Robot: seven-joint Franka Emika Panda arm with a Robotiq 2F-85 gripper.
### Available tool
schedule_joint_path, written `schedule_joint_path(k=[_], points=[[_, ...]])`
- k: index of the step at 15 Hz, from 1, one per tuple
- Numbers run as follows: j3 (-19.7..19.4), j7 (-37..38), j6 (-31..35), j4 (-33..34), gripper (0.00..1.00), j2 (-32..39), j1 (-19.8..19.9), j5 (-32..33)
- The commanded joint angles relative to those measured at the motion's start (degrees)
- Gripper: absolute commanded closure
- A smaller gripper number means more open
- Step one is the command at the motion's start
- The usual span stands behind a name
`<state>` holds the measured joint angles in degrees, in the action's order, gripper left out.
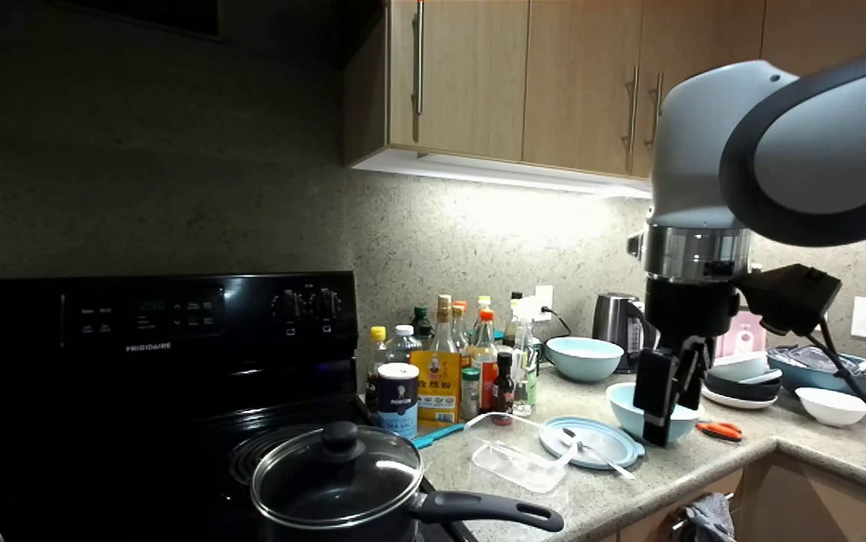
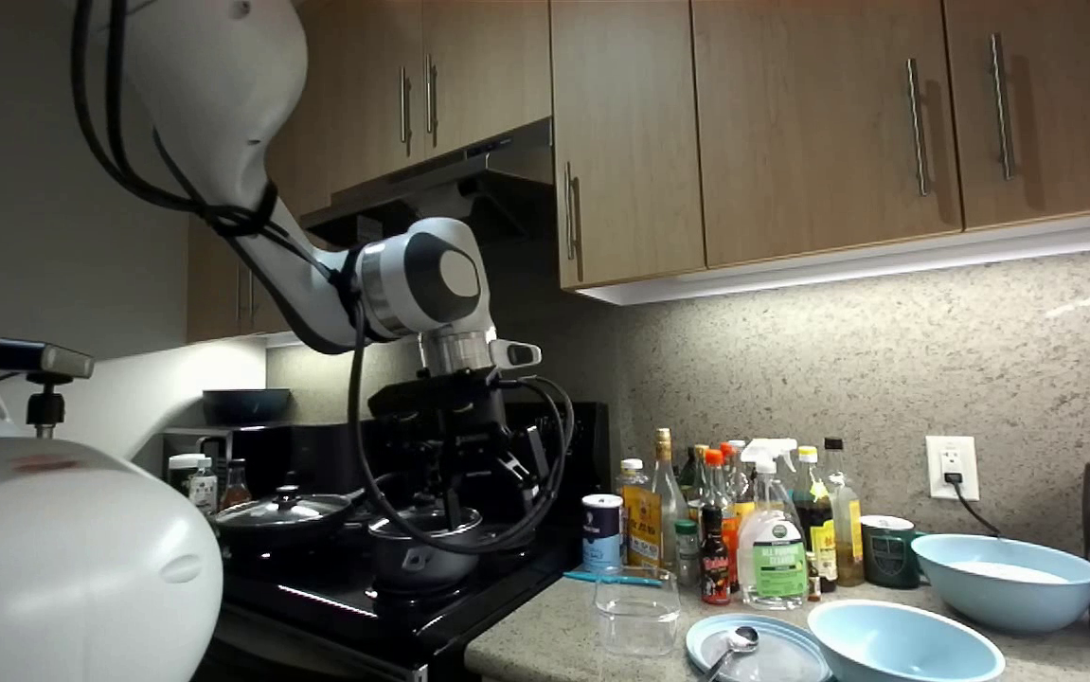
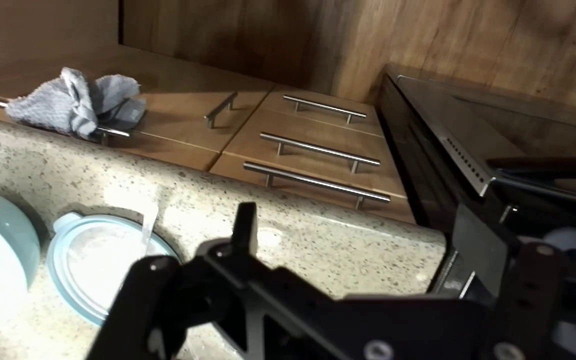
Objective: Put the spoon in the blue bowl
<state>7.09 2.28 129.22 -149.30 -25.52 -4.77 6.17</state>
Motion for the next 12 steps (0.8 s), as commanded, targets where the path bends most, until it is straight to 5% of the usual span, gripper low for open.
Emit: schedule_joint_path(k=[1,7,12], points=[[-0.59,-0.03,-0.11,0.5,0.0,1.32,0.31,0.47],[-0.87,1.19,0.98,3.67,0.0,6.45,1.5,1.48],[-5.64,-5.58,-1.09,13.92,0.0,19.24,3.19,0.51]])
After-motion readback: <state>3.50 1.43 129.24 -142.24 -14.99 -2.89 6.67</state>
